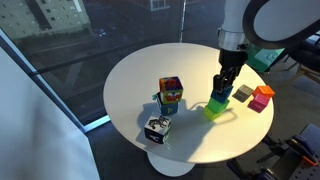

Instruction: Pick up the blue block and stack it on top of the green block

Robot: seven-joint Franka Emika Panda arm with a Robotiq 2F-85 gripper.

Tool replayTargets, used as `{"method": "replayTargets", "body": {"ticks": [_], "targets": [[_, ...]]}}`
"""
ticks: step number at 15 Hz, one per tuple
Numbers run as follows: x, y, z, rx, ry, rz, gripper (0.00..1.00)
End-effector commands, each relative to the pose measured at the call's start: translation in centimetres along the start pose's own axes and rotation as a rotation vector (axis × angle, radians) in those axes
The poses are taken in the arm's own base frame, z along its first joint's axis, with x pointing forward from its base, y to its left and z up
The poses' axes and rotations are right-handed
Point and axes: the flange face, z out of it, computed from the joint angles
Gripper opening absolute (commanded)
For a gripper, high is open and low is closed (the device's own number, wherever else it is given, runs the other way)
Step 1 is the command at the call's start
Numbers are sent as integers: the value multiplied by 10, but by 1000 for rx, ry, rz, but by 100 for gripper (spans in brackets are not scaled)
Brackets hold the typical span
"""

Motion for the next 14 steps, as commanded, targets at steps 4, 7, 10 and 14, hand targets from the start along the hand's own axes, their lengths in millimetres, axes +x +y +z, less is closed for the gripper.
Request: {"method": "replayTargets", "body": {"ticks": [4, 7, 10, 14], "targets": [[4, 0, 2, -7, 5, 1, 32], [3, -1, 4, -6, 0, -1, 32], [3, 0, 6, -5, -4, -2, 32], [2, -1, 7, -3, -9, -5, 38]]}}
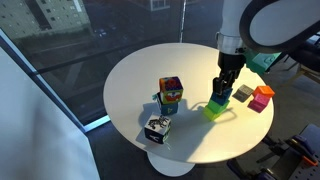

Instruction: Pick up the blue block and stack it on top of the green block

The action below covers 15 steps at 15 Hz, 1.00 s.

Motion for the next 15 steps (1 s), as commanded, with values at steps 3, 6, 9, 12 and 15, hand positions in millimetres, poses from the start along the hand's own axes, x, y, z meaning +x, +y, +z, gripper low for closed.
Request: {"method": "replayTargets", "body": {"ticks": [3, 6, 9, 12, 15], "targets": [[0, 0, -4, -4, 11, -5, 81], [-2, 0, -5, -3, 14, -8, 100], [-3, 0, -8, 1, 20, -8, 100], [-3, 0, -12, 8, 32, -1, 100], [-3, 1, -19, 12, 48, 4, 100]]}}
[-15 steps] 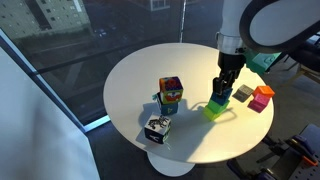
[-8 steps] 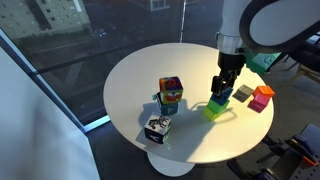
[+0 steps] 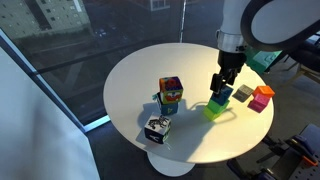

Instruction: Pick up the blue block and stack it on top of the green block

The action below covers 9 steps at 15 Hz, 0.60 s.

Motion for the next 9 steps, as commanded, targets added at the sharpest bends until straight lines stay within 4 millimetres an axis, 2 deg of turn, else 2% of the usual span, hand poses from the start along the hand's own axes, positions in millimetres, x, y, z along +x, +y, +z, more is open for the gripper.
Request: {"method": "replayTargets", "body": {"ticks": [1, 9], "targets": [[-3, 1, -17, 10, 39, 6, 100], [-14, -1, -50, -2, 78, 1, 100]]}}
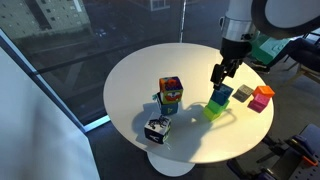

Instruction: Pick up the blue block and stack it on top of the green block

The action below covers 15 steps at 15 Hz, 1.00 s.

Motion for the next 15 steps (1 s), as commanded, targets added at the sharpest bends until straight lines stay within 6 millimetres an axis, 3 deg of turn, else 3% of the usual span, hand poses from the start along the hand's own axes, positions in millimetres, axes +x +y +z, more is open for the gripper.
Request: {"method": "replayTargets", "body": {"ticks": [1, 8, 15], "targets": [[-10, -1, -22, -3, 16, 3, 100], [-32, 1, -47, -12, 2, 21, 100], [-73, 1, -73, -17, -50, 21, 100]]}}
